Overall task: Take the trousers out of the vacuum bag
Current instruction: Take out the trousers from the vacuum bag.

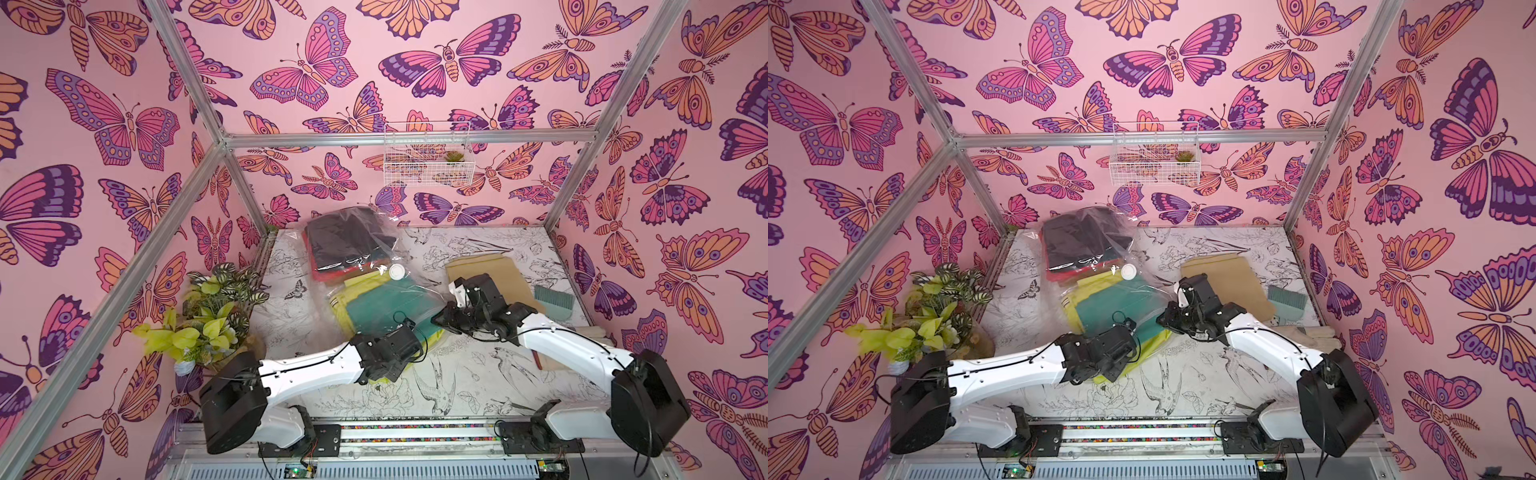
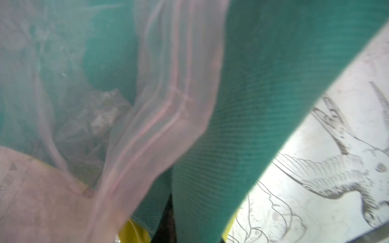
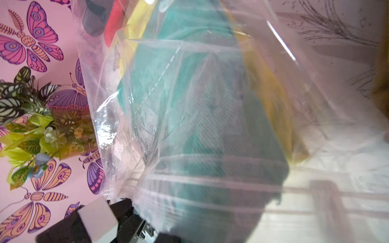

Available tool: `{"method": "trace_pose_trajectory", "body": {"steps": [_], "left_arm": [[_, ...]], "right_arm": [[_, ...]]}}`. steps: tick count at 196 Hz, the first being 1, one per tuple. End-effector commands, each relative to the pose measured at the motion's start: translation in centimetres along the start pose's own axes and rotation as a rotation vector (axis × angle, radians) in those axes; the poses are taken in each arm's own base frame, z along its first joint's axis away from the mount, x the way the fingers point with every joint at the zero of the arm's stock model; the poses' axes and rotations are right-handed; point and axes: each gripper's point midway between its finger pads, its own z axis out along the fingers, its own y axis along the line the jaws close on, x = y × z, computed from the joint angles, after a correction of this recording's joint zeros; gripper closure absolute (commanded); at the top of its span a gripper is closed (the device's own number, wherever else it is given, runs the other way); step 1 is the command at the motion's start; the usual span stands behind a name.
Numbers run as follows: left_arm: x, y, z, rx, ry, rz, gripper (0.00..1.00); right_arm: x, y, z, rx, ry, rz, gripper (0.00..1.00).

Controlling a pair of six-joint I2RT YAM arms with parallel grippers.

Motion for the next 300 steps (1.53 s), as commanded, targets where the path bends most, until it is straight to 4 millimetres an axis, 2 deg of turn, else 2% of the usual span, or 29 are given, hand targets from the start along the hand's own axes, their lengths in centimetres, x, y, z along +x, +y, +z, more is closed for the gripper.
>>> {"method": "trace_pose_trajectory", "body": {"steps": [1, 26, 59, 120, 169, 211, 259, 300], "left_arm": [[-0.8, -1.7, -1.7, 0.110, -0.031, 0.048, 1.00], [-2.0, -2.6, -2.8, 0.161, -0.063, 0.074, 1.00], [-3.7, -2.8, -4.0, 0.174, -0.111, 0.101, 1.00], [-7.0, -3.8, -6.2, 0.264, -0.177, 0.124, 1.00], [-9.7, -5.1, -8.6, 0.393, -0.230, 0.143, 1.00], [-12.3, -4.1, -11.1, 0.437, -0.305, 0.125, 1.00], [-16.2, -3.6, -15.4, 0.489, -0.432, 0.127, 1.00], [-19.2, -2.5, -16.9, 0.523, -0.490, 0.100, 1.00]], "right_arm": [[0.6, 1.9, -1.9, -0.061, 0.056, -0.123, 1.00], [1.4, 3.1, -3.0, -0.100, 0.107, -0.218, 1.00], [1.9, 4.6, -4.5, -0.162, 0.142, -0.317, 1.00], [4.2, 9.3, -8.8, -0.402, 0.199, -0.518, 1.00], [5.1, 13.3, -12.7, -0.592, 0.218, -0.651, 1.00], [3.8, 16.6, -15.5, -0.736, 0.198, -0.704, 1.00], [1.8, 20.4, -19.0, -0.881, 0.127, -0.752, 1.00], [-1.0, 23.0, -21.0, -0.941, 0.063, -0.774, 1.00]]}}
